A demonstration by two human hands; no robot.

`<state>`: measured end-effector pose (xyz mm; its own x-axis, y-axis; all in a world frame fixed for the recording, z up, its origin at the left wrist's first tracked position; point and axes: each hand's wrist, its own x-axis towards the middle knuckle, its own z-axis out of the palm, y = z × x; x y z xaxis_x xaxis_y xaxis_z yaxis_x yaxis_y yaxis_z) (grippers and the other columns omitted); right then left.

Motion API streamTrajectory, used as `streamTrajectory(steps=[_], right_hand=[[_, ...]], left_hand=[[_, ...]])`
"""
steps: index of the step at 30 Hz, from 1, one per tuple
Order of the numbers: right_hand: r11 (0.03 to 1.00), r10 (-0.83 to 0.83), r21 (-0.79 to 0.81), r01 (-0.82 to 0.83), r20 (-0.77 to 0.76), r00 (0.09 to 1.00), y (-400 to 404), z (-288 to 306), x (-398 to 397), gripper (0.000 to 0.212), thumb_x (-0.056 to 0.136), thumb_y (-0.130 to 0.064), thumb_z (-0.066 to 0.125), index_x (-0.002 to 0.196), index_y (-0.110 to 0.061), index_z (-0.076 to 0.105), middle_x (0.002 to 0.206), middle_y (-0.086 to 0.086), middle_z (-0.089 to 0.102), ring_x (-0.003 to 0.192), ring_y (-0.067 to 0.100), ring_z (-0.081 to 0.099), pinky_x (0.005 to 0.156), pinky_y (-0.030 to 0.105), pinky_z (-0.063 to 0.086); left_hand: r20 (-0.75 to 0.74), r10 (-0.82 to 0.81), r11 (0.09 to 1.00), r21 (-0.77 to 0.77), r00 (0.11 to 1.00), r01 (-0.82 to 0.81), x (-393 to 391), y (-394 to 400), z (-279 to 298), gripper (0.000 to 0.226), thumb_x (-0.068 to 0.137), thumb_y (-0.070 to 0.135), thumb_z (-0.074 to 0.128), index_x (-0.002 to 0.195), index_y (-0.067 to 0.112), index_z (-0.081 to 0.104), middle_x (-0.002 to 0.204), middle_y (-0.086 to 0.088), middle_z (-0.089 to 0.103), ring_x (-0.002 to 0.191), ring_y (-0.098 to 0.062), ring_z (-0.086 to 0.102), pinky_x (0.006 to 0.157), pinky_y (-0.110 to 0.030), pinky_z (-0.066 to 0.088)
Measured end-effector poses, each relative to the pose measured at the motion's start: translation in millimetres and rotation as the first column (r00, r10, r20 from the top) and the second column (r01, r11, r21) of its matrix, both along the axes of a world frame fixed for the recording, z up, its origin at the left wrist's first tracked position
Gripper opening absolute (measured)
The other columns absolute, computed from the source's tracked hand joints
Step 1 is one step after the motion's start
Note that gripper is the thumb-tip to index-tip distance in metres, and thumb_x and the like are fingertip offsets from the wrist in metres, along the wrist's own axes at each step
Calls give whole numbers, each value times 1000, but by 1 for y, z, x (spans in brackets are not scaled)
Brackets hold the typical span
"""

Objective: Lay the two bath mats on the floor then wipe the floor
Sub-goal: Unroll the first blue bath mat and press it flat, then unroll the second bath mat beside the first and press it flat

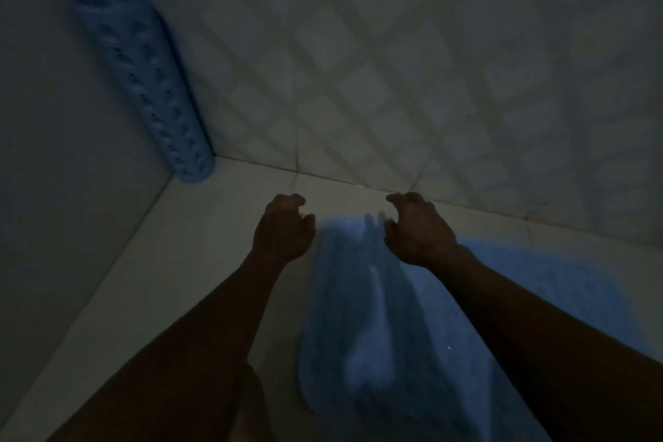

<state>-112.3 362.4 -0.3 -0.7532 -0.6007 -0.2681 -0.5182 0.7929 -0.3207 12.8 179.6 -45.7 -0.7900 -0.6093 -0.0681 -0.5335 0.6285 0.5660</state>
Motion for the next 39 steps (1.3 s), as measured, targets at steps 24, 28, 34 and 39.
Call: streamTrajectory(steps=[24,28,34,39], right_hand=[[812,261,-570,-128,159,952,-357,81,19,84,87,-23,66,154,-13,16,149,16,39,134,28,42,104,31,36],[767,234,-640,-45,214,948,-389,57,14,81,85,-25,69,151,-9,24,149,10,42,132,25,45,89,19,32],[691,249,-723,1,239,939,-413,41,17,56,80,-6,67,133,-4,48,129,11,59,114,25,58,80,20,43],[673,242,-738,44,276,930,-422,36,15,62,76,1,67,133,0,44,132,17,50,119,30,53,101,43,48]], left_hand=[[-339,500,859,78,797,-505,40,-232,100,57,93,17,60,144,7,37,134,-18,55,121,-32,55,88,-26,40],[-425,390,905,15,817,-425,16,-257,107,49,92,14,60,136,8,40,133,-11,56,117,-26,56,85,-26,40],[-446,375,922,88,813,-377,1,-277,103,49,85,4,63,131,-2,48,131,-11,57,115,-20,57,91,-37,52],[-479,405,908,107,779,-406,1,-281,98,51,83,3,70,127,-3,45,125,-13,56,112,-23,56,89,-37,51]])
